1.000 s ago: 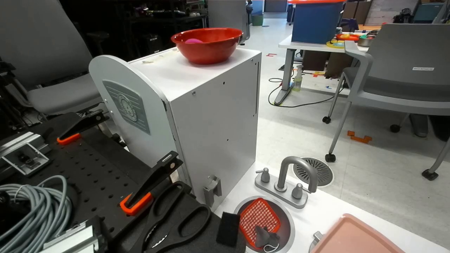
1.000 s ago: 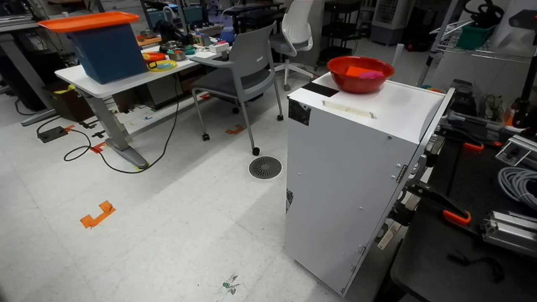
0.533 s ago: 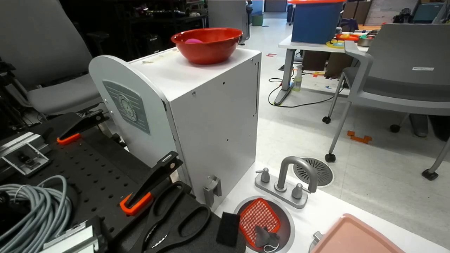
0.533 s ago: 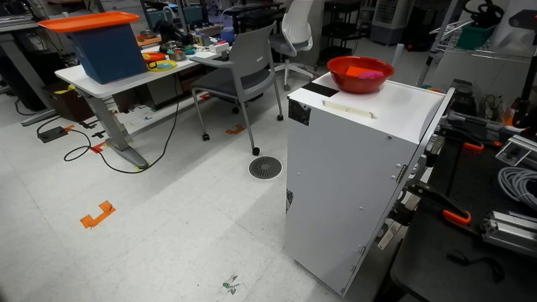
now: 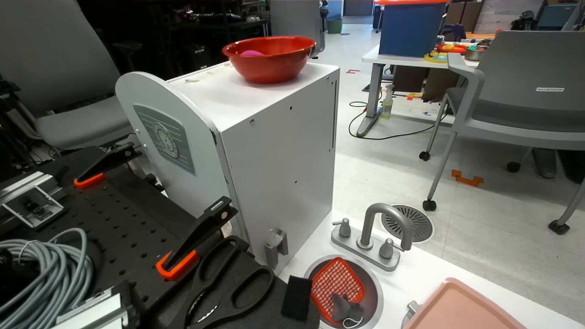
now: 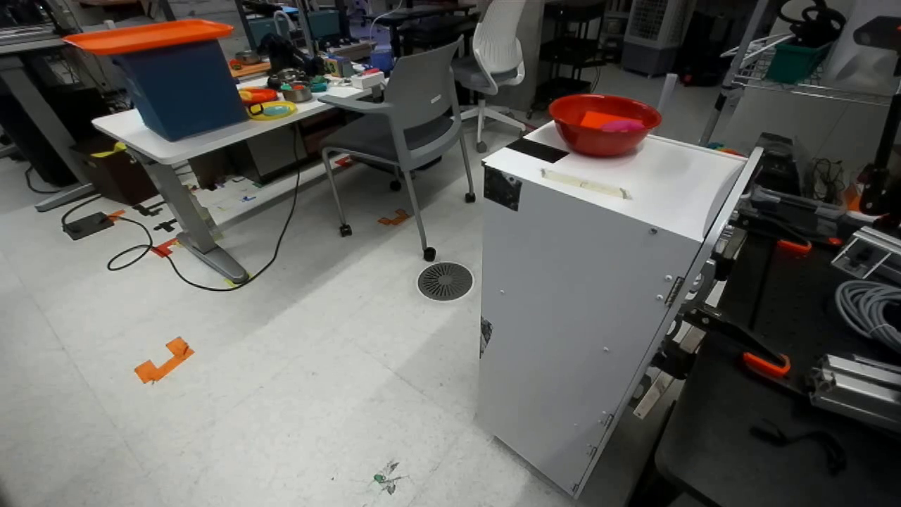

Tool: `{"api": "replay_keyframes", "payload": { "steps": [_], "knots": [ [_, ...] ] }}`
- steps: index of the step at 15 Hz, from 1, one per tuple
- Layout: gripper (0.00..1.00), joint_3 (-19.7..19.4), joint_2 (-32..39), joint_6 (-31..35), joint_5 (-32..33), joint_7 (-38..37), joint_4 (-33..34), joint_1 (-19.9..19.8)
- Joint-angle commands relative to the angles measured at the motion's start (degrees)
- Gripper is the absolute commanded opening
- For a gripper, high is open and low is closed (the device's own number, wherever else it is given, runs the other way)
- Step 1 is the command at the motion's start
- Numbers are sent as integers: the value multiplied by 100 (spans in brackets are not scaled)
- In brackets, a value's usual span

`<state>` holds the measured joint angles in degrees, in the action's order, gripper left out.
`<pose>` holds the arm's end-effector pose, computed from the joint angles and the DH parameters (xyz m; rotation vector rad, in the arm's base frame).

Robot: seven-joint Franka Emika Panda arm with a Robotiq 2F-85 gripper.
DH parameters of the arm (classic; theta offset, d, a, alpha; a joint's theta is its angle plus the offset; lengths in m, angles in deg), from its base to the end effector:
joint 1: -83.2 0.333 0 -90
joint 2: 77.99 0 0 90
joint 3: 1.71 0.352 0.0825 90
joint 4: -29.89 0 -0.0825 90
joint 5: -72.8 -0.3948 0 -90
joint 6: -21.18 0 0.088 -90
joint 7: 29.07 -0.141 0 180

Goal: Pick up the plush toy from the bowl and drop it in the sink

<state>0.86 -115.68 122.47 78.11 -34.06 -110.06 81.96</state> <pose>0.3392 -0.0015 0.5169 3.0215 -0.0824 -0.0177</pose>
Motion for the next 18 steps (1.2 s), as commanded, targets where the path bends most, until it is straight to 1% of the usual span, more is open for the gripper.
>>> {"api": "replay_keyframes", "payload": {
  "steps": [1,14,16,18],
  "knots": [
    [100,-16,5,-16,9,-11,14,22],
    [100,-15,5,-16,9,-11,14,22],
    [100,-85,47,64,113,4,49,-72],
    [100,-338,201,199,25,273,158,-85]
  ]
}}
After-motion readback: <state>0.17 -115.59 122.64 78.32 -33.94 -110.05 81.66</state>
